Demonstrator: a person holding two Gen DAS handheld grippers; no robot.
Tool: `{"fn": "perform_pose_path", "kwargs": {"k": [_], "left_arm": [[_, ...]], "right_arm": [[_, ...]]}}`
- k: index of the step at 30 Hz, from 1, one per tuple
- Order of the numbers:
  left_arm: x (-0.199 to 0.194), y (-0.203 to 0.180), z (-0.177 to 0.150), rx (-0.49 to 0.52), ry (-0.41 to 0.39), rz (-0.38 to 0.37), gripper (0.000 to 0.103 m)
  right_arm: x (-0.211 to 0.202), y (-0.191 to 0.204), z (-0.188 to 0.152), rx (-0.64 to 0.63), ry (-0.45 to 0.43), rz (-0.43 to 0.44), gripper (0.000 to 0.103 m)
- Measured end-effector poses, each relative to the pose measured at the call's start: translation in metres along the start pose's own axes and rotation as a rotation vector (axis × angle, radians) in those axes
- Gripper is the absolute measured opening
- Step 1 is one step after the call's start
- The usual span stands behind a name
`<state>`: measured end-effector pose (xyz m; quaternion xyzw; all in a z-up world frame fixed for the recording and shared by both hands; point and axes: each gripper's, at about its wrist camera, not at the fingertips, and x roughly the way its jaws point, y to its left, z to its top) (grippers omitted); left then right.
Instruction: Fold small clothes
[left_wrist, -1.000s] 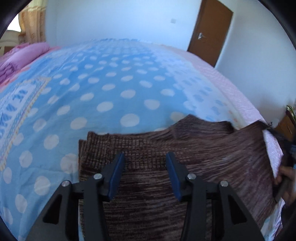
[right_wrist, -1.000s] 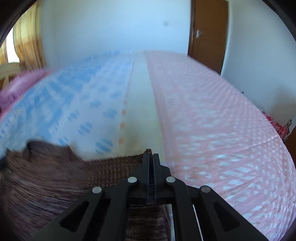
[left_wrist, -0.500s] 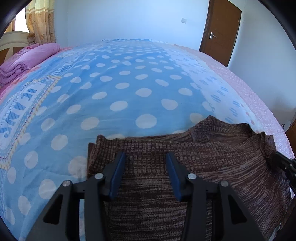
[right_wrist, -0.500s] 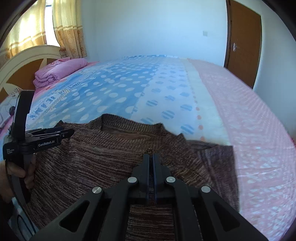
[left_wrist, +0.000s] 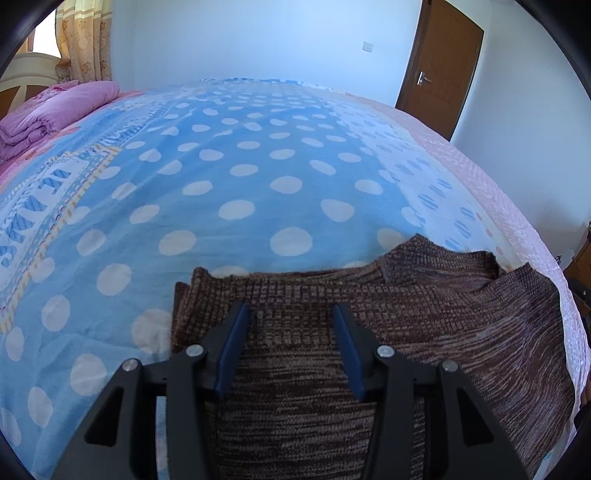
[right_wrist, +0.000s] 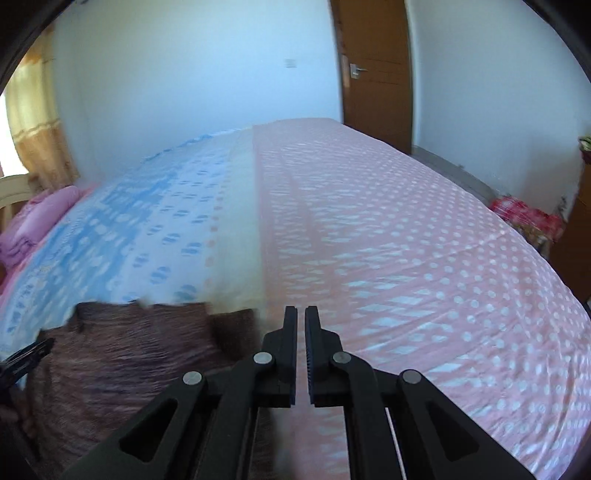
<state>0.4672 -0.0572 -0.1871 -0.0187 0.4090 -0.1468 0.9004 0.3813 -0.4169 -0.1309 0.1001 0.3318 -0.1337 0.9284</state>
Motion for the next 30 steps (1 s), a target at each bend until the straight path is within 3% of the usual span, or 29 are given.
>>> {"fn": "perform_pose_path", "kwargs": {"k": [5,9,12,13,16,18,22,24,30], "left_arm": [[0.000,-0.003,0.000,0.013,-0.001,0.017,0.051],[0.000,-0.003,0.000,0.018,-0.002,0.024,0.052],[0.000,-0.003,0.000,0.018,-0.002,0.025,0.052],[0.000,-0.004,0.000,0.020,-0.002,0.026,0.052],[0.000,-0.004,0.000,0.025,-0.002,0.032,0.052],[0.000,-0.004,0.000,0.026,-0.002,0.033,0.052],[0.000,-0.005,0.000,0.030,-0.001,0.042,0.054],[0.001,-0.006,0.000,0.035,0.000,0.048,0.054],[-0.004,-0.005,-0.002,0.025,0.013,0.051,0.055]], "right_arm": [[0.001,0.067,-0.012,-0.181,0.044,0.159,0.004],[0.034,0.099,-0.021,-0.287,0.124,0.129,0.004],[0.060,0.071,-0.019,-0.179,0.168,0.076,0.000],[0.062,0.053,-0.017,-0.081,0.165,0.145,0.000],[0.061,0.030,-0.020,0.024,0.158,0.192,0.000],[0.058,0.035,-0.022,0.005,0.152,0.172,0.000],[0.032,0.063,-0.020,-0.101,0.111,0.020,0.004],[0.005,0.079,-0.020,-0.104,0.069,0.087,0.004],[-0.028,0.147,-0.054,-0.159,0.158,0.318,0.004]]}}
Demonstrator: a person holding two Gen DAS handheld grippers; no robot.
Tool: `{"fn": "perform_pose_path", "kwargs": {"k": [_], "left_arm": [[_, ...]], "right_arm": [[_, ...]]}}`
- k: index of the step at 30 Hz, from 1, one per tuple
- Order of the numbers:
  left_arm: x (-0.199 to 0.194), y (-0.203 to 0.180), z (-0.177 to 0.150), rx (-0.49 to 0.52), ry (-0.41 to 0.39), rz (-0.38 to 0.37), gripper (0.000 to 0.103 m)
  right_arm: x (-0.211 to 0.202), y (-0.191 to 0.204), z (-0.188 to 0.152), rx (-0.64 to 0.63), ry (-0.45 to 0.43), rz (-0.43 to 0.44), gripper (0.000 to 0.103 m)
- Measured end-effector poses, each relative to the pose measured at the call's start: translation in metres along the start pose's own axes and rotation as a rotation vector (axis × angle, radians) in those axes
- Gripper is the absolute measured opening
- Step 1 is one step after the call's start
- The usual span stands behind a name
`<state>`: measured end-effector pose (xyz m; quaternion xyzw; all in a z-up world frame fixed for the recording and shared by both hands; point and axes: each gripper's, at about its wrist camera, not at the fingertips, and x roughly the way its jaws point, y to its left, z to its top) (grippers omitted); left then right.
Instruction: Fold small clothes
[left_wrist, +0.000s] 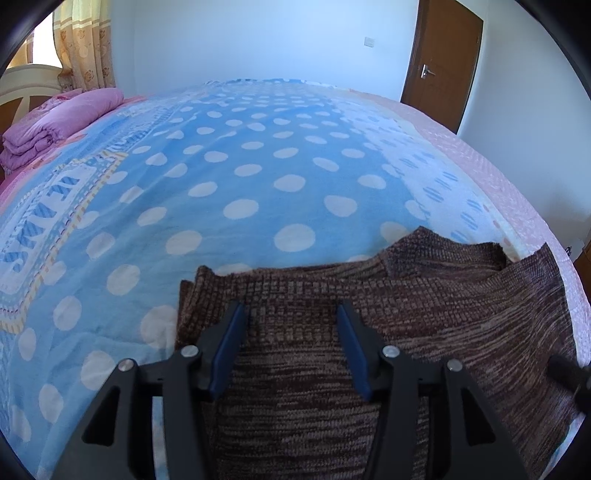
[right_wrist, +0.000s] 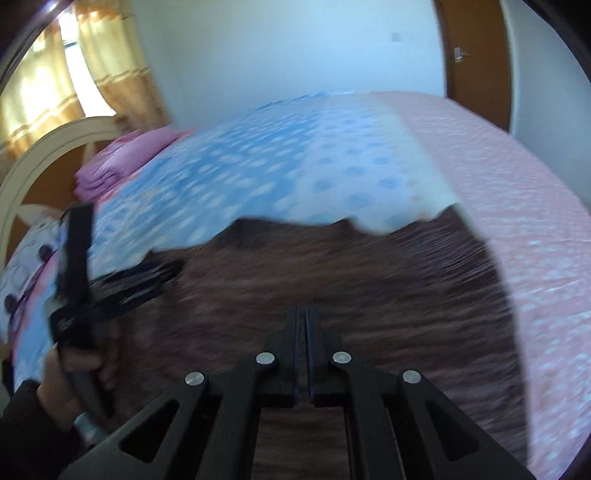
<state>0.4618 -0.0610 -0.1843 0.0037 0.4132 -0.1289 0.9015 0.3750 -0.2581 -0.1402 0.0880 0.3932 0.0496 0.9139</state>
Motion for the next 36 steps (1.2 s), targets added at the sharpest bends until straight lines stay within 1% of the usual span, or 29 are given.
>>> {"fn": "perform_pose_path", "kwargs": {"k": [1,3,5,6,7,9,12,15,17,22,24,27,28,30,32,36], "left_arm": [[-0.006,0.000,-0.002,-0.003,0.010,0.000,0.055],[-0.022,0.001,-0.010,-0.016,0.008,-0.002,0.059],[-0.045,0.007,-0.021,-0.038,-0.016,-0.043,0.061],[-0.058,0.013,-0.027,-0.060,-0.038,-0.075,0.066],[-0.070,0.021,-0.034,-0.094,-0.062,-0.099,0.074],[-0.085,0.035,-0.045,-0.150,-0.090,-0.102,0.078],[-0.097,0.057,-0.059,-0.210,-0.096,-0.068,0.078],[-0.108,0.071,-0.073,-0.250,-0.086,-0.054,0.078],[-0.118,0.074,-0.081,-0.249,-0.098,-0.048,0.078],[-0.141,0.074,-0.090,-0.190,-0.123,-0.009,0.078],[-0.152,0.077,-0.089,-0.188,-0.134,-0.023,0.078],[-0.176,0.089,-0.087,-0.226,-0.174,-0.091,0.078],[-0.187,0.096,-0.086,-0.243,-0.190,-0.115,0.078],[-0.207,0.112,-0.083,-0.267,-0.220,-0.140,0.078],[-0.232,0.135,-0.078,-0.291,-0.256,-0.134,0.078],[-0.293,0.194,-0.070,-0.345,-0.341,-0.095,0.078]], "right_arm": [[0.003,0.012,-0.007,-0.018,0.016,0.015,0.004],[0.010,0.029,-0.020,-0.055,0.030,0.003,0.004],[0.017,0.038,-0.031,-0.065,0.045,-0.006,0.004],[0.021,0.039,-0.036,-0.061,0.035,-0.011,0.004],[0.021,0.040,-0.041,-0.066,0.016,-0.018,0.004],[0.023,0.042,-0.049,-0.094,-0.015,-0.024,0.003],[0.025,0.036,-0.049,-0.070,-0.018,0.005,0.003],[0.026,0.033,-0.050,-0.052,-0.023,0.025,0.003],[0.026,0.033,-0.050,-0.051,-0.025,0.026,0.003],[0.026,0.037,-0.050,-0.080,-0.028,-0.005,0.003],[0.025,0.038,-0.050,-0.086,-0.029,-0.012,0.003],[0.026,0.039,-0.050,-0.088,-0.029,-0.014,0.003],[0.026,0.038,-0.050,-0.089,-0.028,-0.017,0.003],[0.027,0.040,-0.050,-0.095,-0.028,-0.024,0.003],[0.027,0.042,-0.050,-0.101,-0.028,-0.030,0.003],[0.027,0.042,-0.050,-0.100,-0.028,-0.030,0.003]]}}
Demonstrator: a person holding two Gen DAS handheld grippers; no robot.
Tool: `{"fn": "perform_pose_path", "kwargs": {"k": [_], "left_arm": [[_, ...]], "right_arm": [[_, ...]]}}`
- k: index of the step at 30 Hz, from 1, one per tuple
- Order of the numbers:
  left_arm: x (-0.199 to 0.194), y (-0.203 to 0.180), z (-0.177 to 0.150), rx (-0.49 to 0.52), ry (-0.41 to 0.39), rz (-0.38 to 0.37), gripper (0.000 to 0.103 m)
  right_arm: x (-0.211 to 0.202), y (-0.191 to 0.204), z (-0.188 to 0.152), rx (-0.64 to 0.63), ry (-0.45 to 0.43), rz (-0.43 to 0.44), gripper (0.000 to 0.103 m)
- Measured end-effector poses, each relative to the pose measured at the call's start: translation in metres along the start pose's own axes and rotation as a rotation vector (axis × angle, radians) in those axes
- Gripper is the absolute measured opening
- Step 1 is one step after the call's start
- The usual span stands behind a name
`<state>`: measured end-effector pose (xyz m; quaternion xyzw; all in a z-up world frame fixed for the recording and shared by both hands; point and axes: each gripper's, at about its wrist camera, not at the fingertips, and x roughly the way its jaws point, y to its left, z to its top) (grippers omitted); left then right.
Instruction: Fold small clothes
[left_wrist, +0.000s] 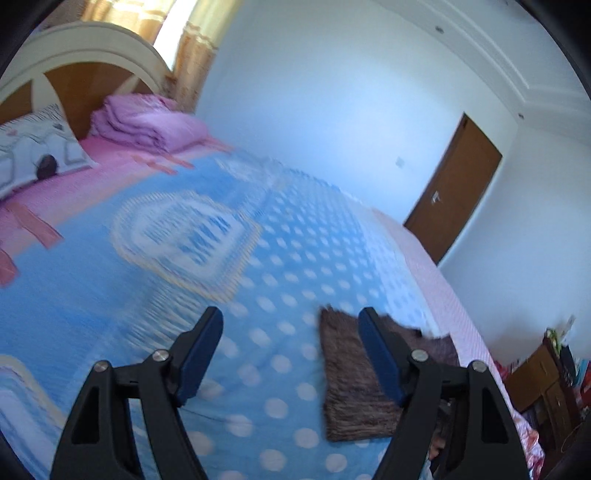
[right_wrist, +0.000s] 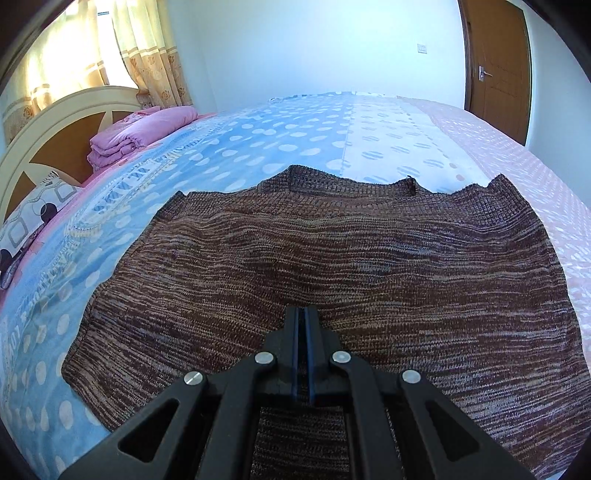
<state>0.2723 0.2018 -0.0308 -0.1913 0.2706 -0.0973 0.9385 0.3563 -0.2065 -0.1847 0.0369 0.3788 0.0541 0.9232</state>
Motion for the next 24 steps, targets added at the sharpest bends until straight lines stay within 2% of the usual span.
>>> {"fn": "perform_pose_path", "kwargs": {"k": [4,7,9,13,15,18,20,22,24], "left_arm": [[-0.060,0.058,0.048,-0.022,-0.081,0.146,0.078],[-0.095,0.103,0.076,-0.026,-0.098,0.332,0.078],[-0.126,0.144,0.097,-0.084,-0.107,0.438,0.078],[-0.186,0.192,0.117,-0.137,-0.200,0.645,0.078],[-0.207,0.202,0.116,-0.145,-0.235,0.706,0.078],[-0.210,0.200,0.109,-0.111,-0.253,0.702,0.078],[-0.191,0.186,0.096,-0.069,-0.244,0.654,0.079],[-0.159,0.165,0.083,-0.012,-0.200,0.540,0.079],[-0.118,0.130,0.064,0.057,-0.145,0.387,0.081]], "right_arm": [[0.000,0.001,0.000,-0.001,0.001,-0.003,0.003],[0.001,0.002,0.000,-0.006,0.002,-0.010,0.003],[0.001,0.001,0.000,-0.005,0.002,-0.008,0.003],[0.001,0.001,0.000,0.003,0.003,-0.001,0.003],[0.002,0.002,0.001,-0.005,0.004,-0.010,0.003],[0.002,0.004,0.001,-0.018,0.004,-0.025,0.003],[0.003,0.006,0.001,-0.024,0.004,-0.032,0.003],[0.002,0.006,0.001,-0.025,0.003,-0.034,0.003],[0.002,0.006,0.000,-0.023,0.001,-0.033,0.003]]}}
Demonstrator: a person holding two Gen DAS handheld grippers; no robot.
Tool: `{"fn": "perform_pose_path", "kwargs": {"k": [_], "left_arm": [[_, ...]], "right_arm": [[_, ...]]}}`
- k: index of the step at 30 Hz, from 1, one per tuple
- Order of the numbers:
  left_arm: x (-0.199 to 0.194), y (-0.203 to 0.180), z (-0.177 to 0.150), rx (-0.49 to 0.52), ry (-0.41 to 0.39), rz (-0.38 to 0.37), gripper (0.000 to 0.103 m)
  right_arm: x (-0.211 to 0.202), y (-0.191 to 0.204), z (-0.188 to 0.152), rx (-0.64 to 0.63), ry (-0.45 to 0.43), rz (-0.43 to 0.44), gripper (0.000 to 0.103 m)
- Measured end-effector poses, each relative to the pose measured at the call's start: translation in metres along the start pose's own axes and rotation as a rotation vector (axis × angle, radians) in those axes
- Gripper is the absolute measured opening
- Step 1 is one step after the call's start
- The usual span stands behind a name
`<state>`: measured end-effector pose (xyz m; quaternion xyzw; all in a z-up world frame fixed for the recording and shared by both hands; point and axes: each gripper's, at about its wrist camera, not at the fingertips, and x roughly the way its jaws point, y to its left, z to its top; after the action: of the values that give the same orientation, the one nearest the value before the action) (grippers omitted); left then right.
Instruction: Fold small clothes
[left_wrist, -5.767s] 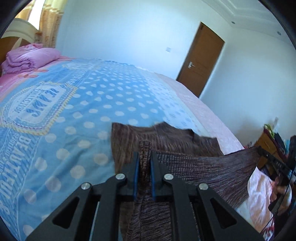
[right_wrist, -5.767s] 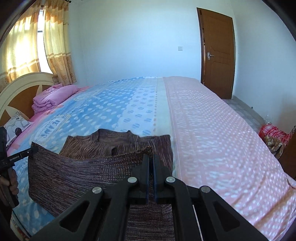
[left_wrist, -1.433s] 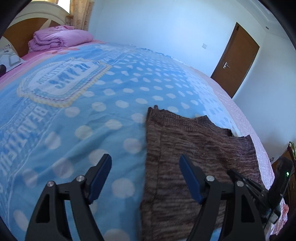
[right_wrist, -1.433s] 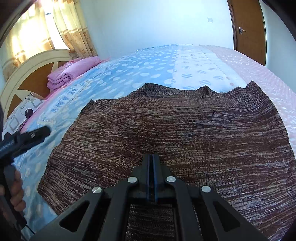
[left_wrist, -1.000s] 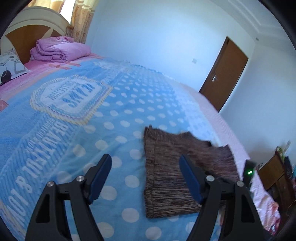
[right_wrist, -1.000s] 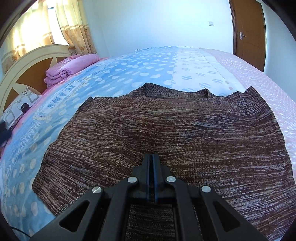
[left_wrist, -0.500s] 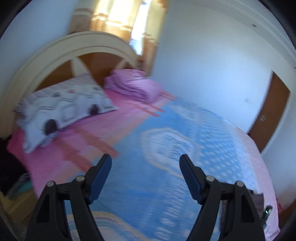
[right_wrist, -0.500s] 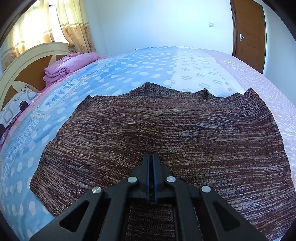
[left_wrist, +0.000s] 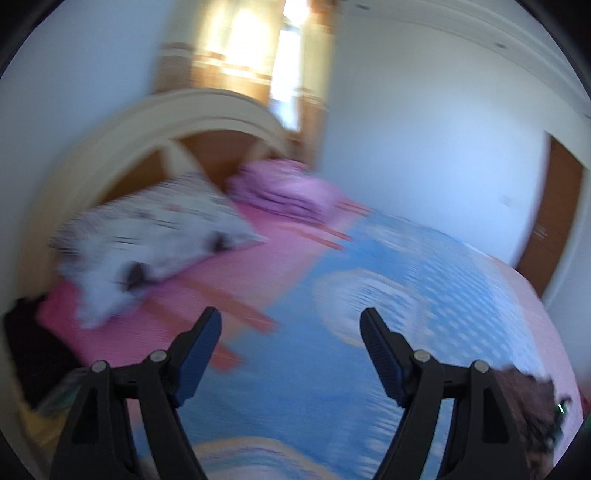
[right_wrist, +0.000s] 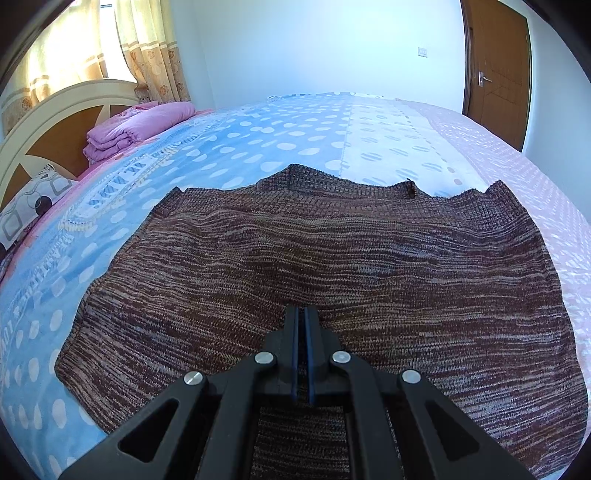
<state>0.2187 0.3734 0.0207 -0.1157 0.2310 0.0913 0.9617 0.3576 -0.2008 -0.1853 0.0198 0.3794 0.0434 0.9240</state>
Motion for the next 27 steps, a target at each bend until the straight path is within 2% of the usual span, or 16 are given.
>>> {"fn": "perform_pose_path", "kwargs": {"k": [2,6,9,11,15,20,24,27], "left_arm": [[0.033,-0.067,-0.029,0.076,0.078,-0.171,0.081],[0.088,-0.179,-0.088,0.097,0.254,-0.411,0.081],[0.118,-0.242,-0.124,0.111,0.362,-0.485,0.081],[0.134,-0.280,-0.147,0.131,0.405,-0.496,0.081],[0.153,-0.337,-0.181,0.238,0.408,-0.386,0.081],[0.165,-0.358,-0.202,0.281,0.423,-0.297,0.081],[0.170,-0.371,-0.213,0.328,0.425,-0.256,0.081],[0.173,-0.379,-0.219,0.352,0.425,-0.252,0.081]], "right_arm": [[0.000,0.000,0.000,0.002,-0.001,0.002,0.003],[-0.001,0.000,0.000,0.003,-0.003,0.003,0.003],[0.000,0.000,0.000,0.003,-0.003,0.002,0.003],[-0.001,0.000,-0.001,0.003,-0.005,0.004,0.003],[-0.002,-0.002,-0.001,0.009,-0.011,0.012,0.003],[-0.003,-0.002,-0.001,0.010,-0.014,0.012,0.003],[-0.008,-0.002,-0.001,0.005,-0.033,0.006,0.003],[-0.021,-0.005,0.000,0.027,-0.074,0.018,0.003]]}}
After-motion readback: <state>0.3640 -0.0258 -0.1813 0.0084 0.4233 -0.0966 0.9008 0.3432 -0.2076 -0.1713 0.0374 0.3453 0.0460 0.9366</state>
